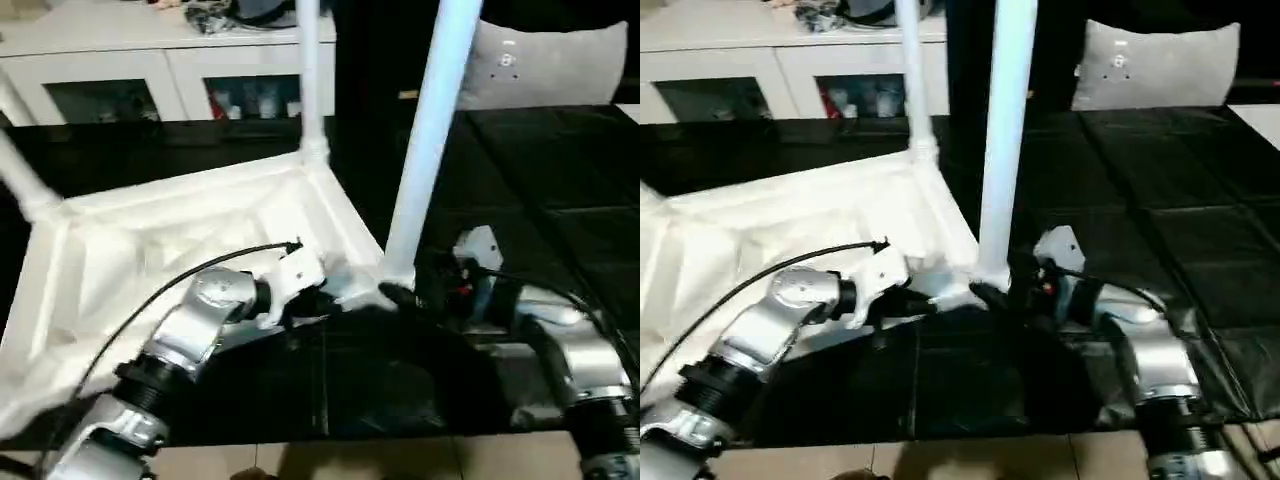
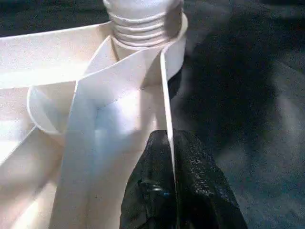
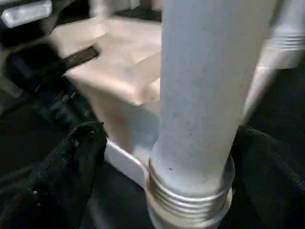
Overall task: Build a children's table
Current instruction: Rotate leg to tighten
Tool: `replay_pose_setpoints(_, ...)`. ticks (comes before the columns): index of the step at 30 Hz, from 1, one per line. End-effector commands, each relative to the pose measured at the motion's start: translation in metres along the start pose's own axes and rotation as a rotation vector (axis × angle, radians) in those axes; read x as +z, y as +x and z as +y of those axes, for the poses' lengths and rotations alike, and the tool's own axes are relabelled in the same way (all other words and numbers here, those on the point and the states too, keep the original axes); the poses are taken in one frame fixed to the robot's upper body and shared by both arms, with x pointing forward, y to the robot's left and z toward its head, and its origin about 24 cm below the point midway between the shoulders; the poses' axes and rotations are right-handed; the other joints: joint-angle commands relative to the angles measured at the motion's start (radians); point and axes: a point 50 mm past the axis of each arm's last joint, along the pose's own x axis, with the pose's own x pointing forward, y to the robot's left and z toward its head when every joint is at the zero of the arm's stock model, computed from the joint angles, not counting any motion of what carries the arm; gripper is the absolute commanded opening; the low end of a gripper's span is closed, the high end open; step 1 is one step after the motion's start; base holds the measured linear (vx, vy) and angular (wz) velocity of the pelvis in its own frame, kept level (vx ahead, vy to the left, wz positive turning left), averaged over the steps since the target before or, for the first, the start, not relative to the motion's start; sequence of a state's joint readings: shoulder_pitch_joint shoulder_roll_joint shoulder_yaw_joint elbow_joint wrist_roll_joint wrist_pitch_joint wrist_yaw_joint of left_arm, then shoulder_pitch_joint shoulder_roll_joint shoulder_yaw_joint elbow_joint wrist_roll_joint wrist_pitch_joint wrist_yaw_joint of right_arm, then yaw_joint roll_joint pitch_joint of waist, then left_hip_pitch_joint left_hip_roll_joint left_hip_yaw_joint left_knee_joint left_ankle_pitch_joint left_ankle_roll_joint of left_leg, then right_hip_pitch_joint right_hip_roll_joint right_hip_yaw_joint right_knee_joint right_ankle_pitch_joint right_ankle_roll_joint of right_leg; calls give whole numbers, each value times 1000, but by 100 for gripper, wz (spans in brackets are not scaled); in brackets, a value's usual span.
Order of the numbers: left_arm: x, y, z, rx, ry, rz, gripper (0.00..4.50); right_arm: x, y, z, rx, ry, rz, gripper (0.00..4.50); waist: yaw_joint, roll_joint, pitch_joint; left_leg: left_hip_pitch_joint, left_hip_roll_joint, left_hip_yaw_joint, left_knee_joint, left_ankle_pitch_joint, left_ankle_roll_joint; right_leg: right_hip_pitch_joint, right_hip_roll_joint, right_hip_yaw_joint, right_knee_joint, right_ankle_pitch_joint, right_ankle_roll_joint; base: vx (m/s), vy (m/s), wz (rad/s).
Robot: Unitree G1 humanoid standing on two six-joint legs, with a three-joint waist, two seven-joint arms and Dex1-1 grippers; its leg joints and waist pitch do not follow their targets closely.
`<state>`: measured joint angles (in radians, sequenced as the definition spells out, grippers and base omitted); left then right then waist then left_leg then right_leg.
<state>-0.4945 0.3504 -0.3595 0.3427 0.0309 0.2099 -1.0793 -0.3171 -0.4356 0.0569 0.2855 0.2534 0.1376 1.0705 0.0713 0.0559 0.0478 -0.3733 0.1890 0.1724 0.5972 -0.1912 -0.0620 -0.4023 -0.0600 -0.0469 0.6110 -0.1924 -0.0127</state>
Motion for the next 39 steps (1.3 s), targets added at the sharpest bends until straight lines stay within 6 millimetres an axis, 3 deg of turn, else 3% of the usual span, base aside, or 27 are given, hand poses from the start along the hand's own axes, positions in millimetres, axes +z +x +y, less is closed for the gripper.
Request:
replay_pose_setpoints(1, 6, 5, -10, -117, 78, 5, 0, 4, 3, 2, 80, -40, 15, 447, 4, -13, -64, 8, 37, -8, -61, -146, 93, 53, -72, 38, -74, -145, -237, 0, 0, 0)
replay_pose_setpoints(5, 4, 3, -14, -180, 104, 11, 0, 4, -1, 4, 168, -35, 38, 447, 24, -14, -65, 9, 41, -8, -61, -141, 92, 52, -73, 39, -69, -143, -238, 0, 0, 0)
replay_pose_setpoints(7, 2, 1, -18, -233, 121, 17, 0, 4, -3, 6, 227, -25, 50, 420, 31, -18, -64, 9, 40, -8, -61, -141, 91, 54, -75, 39, -69, -153, -235, 0, 0, 0)
replay_pose_setpoints(14, -4, -3, -22, -295, 147, 36, 0, 2, -6, 14, 343, 0, 76, 359, 39, -17, -64, 9, 41, -8, -62, -146, 80, 51, -73, 39, -70, -177, -223, 0, 0, 0)
replay_pose_setpoints(25, -6, -7, -21, -310, 142, 36, 0, -2, -8, 21, 391, 26, 85, 256, 42, -17, -66, 9, 40, -8, -61, -143, 76, 51, -73, 39, -70, -168, -226, 0, 0, 0)
replay_pose_setpoints(35, -4, -3, -26, -299, 77, -11, 0, -8, -1, 33, 392, 95, 48, 219, 40, -17, -62, 10, 41, -9, -65, -165, 66, 51, -75, 39, -75, -219, -211, 0, 0, 0)
replay_pose_setpoints(36, -3, -1, -26, -277, 49, -30, 0, -9, 5, 33, 330, 120, 42, 219, 37, -16, -60, 11, 40, -9, -67, -176, 60, 51, -74, 39, -78, -246, -206, 0, 0, 0)
replay_pose_setpoints(37, -1, 0, -25, -253, 24, -43, 0, -10, 11, 31, 256, 136, 42, 214, 36, -8, -60, 12, 40, -10, -68, -180, 55, 47, -74, 40, -76, -252, -208, 0, 0, 0)
replay_pose_setpoints(39, 0, 3, -24, -222, 5, -47, 0, -12, 18, 27, 170, 157, 53, 212, 27, -10, -54, 13, 37, -11, -74, -219, 36, 46, -73, 38, -86, -315, -195, 0, 0, 0)
